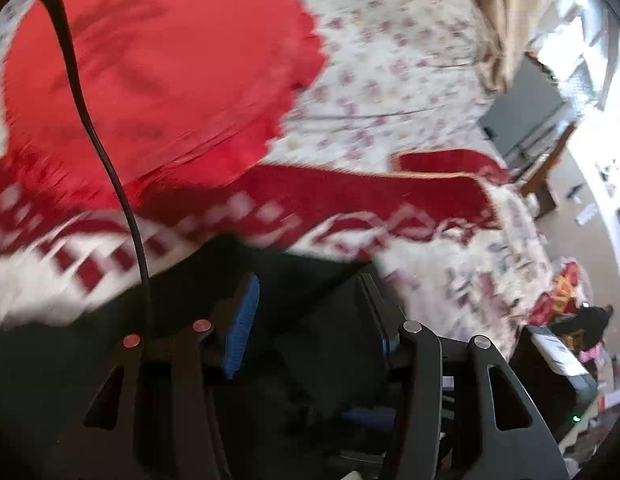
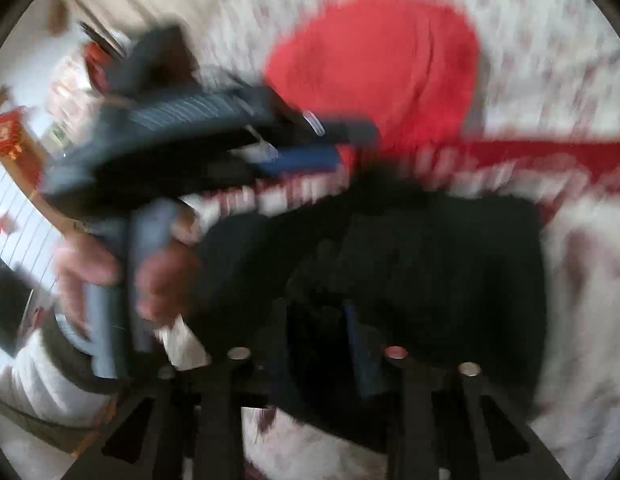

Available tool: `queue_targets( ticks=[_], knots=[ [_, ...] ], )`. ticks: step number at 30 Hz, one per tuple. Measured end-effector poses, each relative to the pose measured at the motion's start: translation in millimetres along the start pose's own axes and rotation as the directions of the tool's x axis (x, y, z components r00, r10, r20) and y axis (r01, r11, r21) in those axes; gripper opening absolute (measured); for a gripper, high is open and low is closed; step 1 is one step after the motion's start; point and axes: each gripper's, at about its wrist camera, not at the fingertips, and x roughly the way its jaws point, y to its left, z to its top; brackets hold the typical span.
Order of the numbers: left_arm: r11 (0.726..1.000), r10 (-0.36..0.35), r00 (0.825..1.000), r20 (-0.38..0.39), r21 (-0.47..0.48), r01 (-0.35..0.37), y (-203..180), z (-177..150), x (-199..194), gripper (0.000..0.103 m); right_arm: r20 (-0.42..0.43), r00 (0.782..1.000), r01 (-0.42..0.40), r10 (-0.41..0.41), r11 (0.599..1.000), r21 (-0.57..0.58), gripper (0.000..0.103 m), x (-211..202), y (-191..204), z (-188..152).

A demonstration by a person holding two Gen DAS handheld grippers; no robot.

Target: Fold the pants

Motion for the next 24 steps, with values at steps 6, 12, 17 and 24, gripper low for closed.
queue_targets(
  ticks=[6,12,17,24],
  knots=[
    [0.999,0.039,0.999,-0.013,-0.021,-0.04,14.6,-36.5,-10.5,0.051,0.117,0.992,-0.035,0.035,0.999,-0.002,0.048,-54.2,-4.1,-0.8],
    [0.995,0.095,0.995,-0.011,-0.034,-0.096,1.0,-58.3,-9.8,0.055,0.13,0.972,0.194,-0.195,0.981,0.018,0.045,-68.9,-38.7,15.3],
    [0.981,0.189,0.982,-0.027,-0.028,-0.19,8.2,-67.0,-1.6,0.055,0.086,0.968,0.239,-0.234,0.97,-0.05,0.044,-43.3,-30.4,26.4],
    [0.971,0.239,0.971,-0.024,0.004,-0.239,14.9,-60.4,8.2,0.055,0.018,0.925,0.378,-0.379,0.917,-0.13,0.044,15.6,-31.2,39.3]
  ],
)
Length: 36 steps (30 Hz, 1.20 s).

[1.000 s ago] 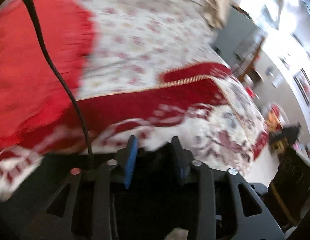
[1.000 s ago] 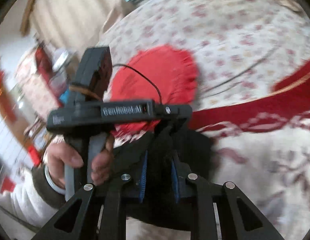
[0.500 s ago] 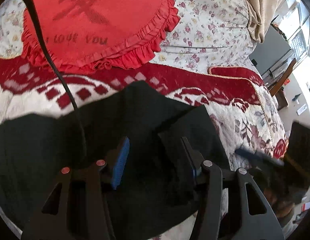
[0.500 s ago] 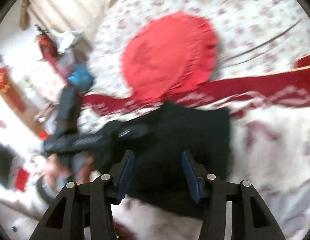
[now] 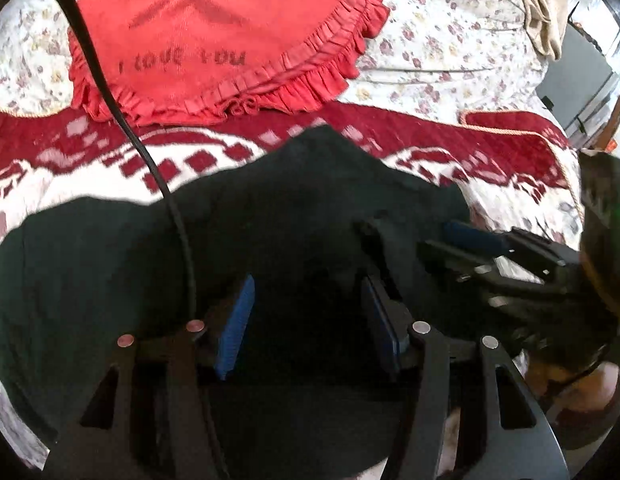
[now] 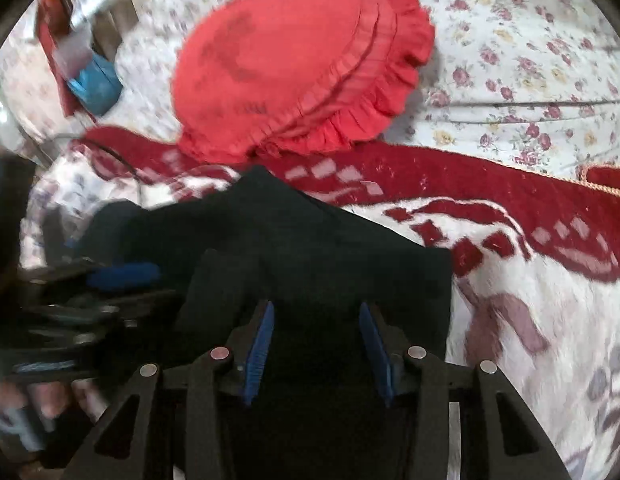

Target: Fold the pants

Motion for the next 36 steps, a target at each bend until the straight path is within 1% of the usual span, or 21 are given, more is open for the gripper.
queue_targets(
  ticks=[2,3,5,7,9,10,13,15,16,17,19,21,23,24,27,29,31,33,34,36],
  knots=[
    [1.0,-0.004,1.0,0.002,-0.027,0.004,6.7,4.9,2.8,0.055,0.009,1.0,0.009,-0.009,1.0,-0.007,0.044,-2.8,1.2,5.2],
    [0.999,-0.013,1.0,0.001,-0.039,0.013,9.2,6.5,2.5,0.055,0.009,1.0,0.0,0.0,1.0,0.0,0.044,-5.8,0.3,6.1],
    [0.998,-0.017,1.0,0.009,-0.054,0.017,14.8,8.8,-0.8,0.055,0.021,1.0,-0.022,0.022,1.0,0.014,0.044,-19.3,-1.6,3.0],
    [0.997,-0.014,1.0,0.015,-0.07,0.015,21.0,9.0,-5.4,0.055,0.015,0.999,-0.032,0.032,0.999,-0.008,0.044,-32.3,0.6,-5.5],
    [0.995,-0.027,0.999,0.019,-0.094,0.028,27.1,5.8,-11.6,0.055,0.009,0.996,-0.088,0.088,0.996,-0.032,0.044,-45.0,6.2,-17.2],
    [0.995,-0.029,0.999,0.02,-0.096,0.031,28.1,4.1,-14.3,0.055,0.012,0.992,-0.129,0.129,0.991,-0.042,0.044,-53.6,10.0,-25.9],
    [0.995,-0.02,1.0,0.023,-0.095,0.022,29.7,-1.9,-20.1,0.055,0.019,0.979,-0.201,0.202,0.978,-0.064,0.044,-67.4,20.8,-43.0],
    [0.994,-0.023,0.999,0.022,-0.105,0.025,30.1,-4.1,-21.2,0.055,0.019,0.974,-0.224,0.227,0.97,-0.094,0.044,-68.3,31.6,-50.6],
    [0.994,-0.023,0.999,0.024,-0.11,0.025,30.0,-5.2,-22.1,0.055,0.016,0.976,-0.215,0.219,0.969,-0.118,0.043,-65.4,38.2,-53.0],
    [0.993,-0.021,0.999,0.025,-0.112,0.023,29.4,-6.4,-23.4,0.055,0.012,0.978,-0.206,0.209,0.971,-0.126,0.039,-62.1,41.4,-53.5],
    [0.993,-0.017,1.0,0.026,-0.115,0.019,28.9,-7.7,-24.9,0.055,-0.005,0.976,-0.218,0.219,0.968,-0.123,0.036,-56.7,44.9,-53.2],
    [0.992,-0.018,0.999,0.027,-0.124,0.021,30.0,-9.7,-26.9,0.055,0.003,0.974,-0.225,0.227,0.965,-0.136,0.03,-56.0,46.8,-53.4],
    [0.99,-0.022,0.999,0.024,-0.136,0.025,32.3,-11.2,-27.3,0.055,-0.005,0.984,-0.175,0.177,0.973,-0.151,0.009,-48.3,45.1,-53.1],
    [0.989,-0.023,0.999,0.023,-0.143,0.026,33.4,-11.7,-27.3,0.055,-0.009,0.986,-0.165,0.166,0.976,-0.145,0.007,-44.9,44.1,-52.6],
    [0.988,-0.025,0.999,0.023,-0.149,0.028,34.1,-13.3,-29.6,0.055,0.011,0.981,-0.19,0.192,0.975,-0.113,0.003,-53.6,38.0,-51.3],
    [0.989,-0.023,0.999,0.025,-0.148,0.026,34.9,-13.7,-30.9,0.055,0.027,0.975,-0.218,0.223,0.969,-0.118,0.002,-66.7,40.2,-51.7],
    [0.988,-0.02,0.999,0.026,-0.153,0.024,36.7,-14.2,-31.4,0.055,0.024,0.971,-0.235,0.24,0.963,-0.133,0.002,-74.7,45.7,-53.9],
    [0.986,-0.024,0.999,0.027,-0.164,0.028,37.8,-15.6,-31.5,0.055,0.032,0.976,-0.21,0.217,0.966,-0.153,0.002,-77.1,51.1,-56.1],
    [0.986,-0.025,0.999,0.029,-0.166,0.029,37.6,-17.0,-32.2,0.055,0.063,0.978,-0.189,0.2,0.97,-0.151,0.002,-79.6,50.9,-56.2],
    [0.986,-0.018,0.999,0.03,-0.163,0.023,36.7,-19.9,-33.2,0.055,0.094,0.975,-0.188,0.2,0.975,-0.122,0.004,-81.1,46.9,-52.6]
  ],
)
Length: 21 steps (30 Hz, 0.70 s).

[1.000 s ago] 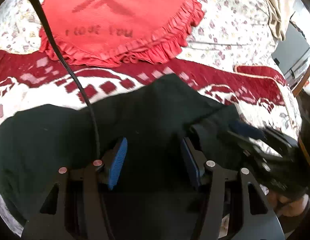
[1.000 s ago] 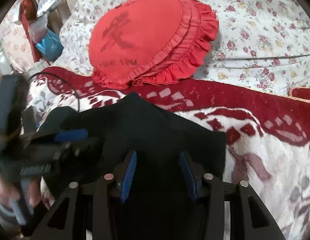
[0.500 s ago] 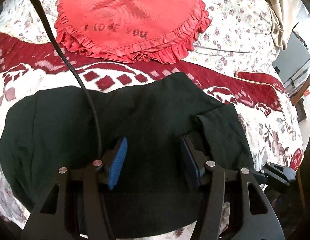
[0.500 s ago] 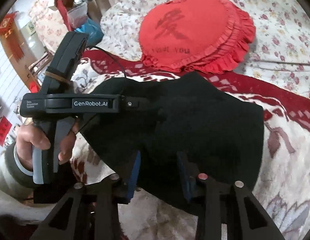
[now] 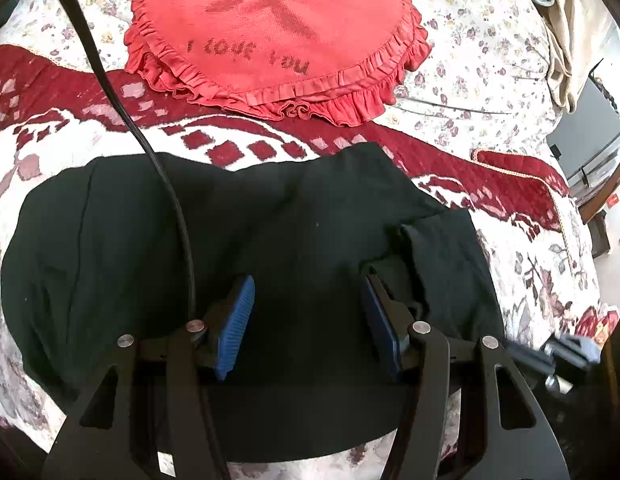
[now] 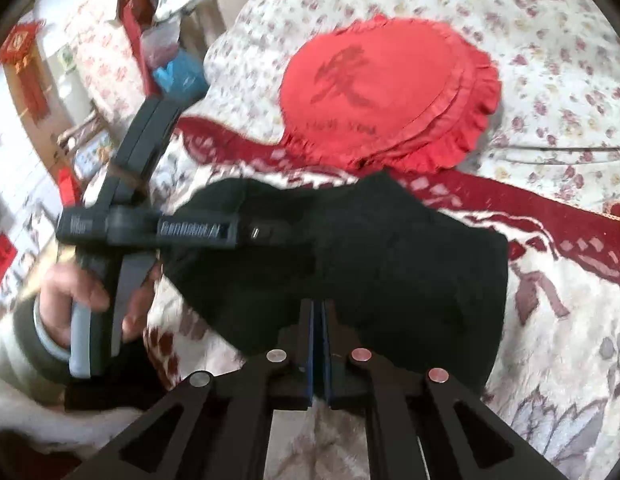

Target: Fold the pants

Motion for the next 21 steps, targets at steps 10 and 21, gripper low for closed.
queue_targets(
  ticks=[10,21],
  knots=[
    [0.998,0.062,0.998,0.016,0.014,-0.062,-4.7,-15.6,-5.6,0.055,-0.051,0.992,0.116,-0.113,0.99,0.077,0.016,31.9,-23.9,8.6],
    [0.997,0.077,0.997,0.018,-0.001,-0.077,0.0,-16.3,-4.1,0.062,-0.095,0.99,0.108,-0.103,0.993,0.043,0.037,71.0,-12.6,10.7]
  ],
)
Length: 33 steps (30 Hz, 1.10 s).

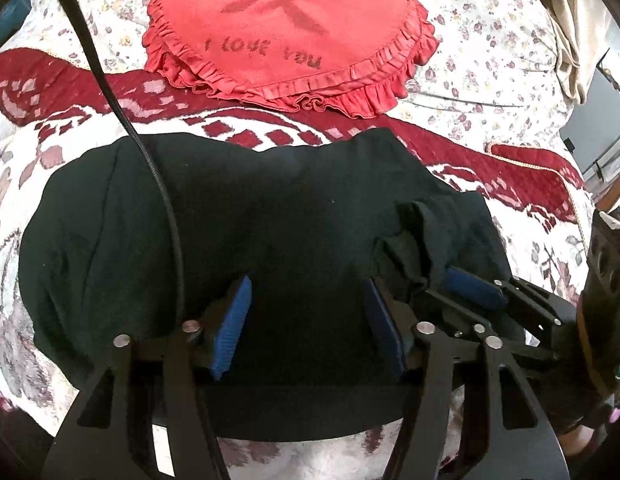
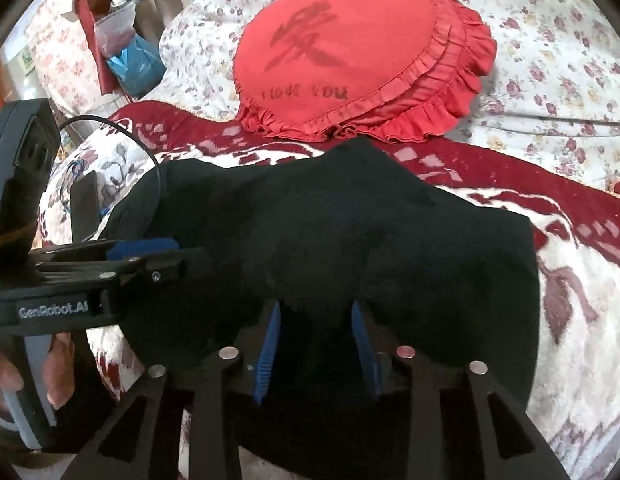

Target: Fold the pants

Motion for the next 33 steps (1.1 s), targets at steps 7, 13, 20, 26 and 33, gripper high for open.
queue_targets(
  ticks=[7,13,20,26,33],
  knots=[
    [1.0,0.009,1.0,0.004,0.005,-0.009,-1.3,-1.1,-2.1,0.062,0.005,1.0,-0.009,0.009,1.0,0.03,0.037,-19.3,-3.2,0.6],
    [1.0,0.016,1.0,0.009,0.009,-0.016,-4.1,-3.3,-7.1,0.062,0.008,1.0,0.009,-0.01,1.0,0.026,0.038,-37.9,-4.4,-7.3],
    [0.999,0.034,0.999,0.026,0.013,-0.034,-7.4,-5.4,-13.3,0.062,-0.034,0.999,0.021,-0.021,1.0,0.012,0.039,-28.7,-1.0,-21.2],
    [0.998,0.057,0.997,0.046,0.023,-0.058,-8.1,-8.8,-20.0,0.062,-0.026,0.999,0.024,-0.024,1.0,0.011,0.039,-36.3,1.6,-16.7],
    [0.999,0.051,0.998,0.046,0.016,-0.052,-6.2,-11.2,-22.8,0.062,0.01,0.998,0.054,-0.054,0.998,0.033,0.042,-48.7,-3.4,-3.3]
  ],
)
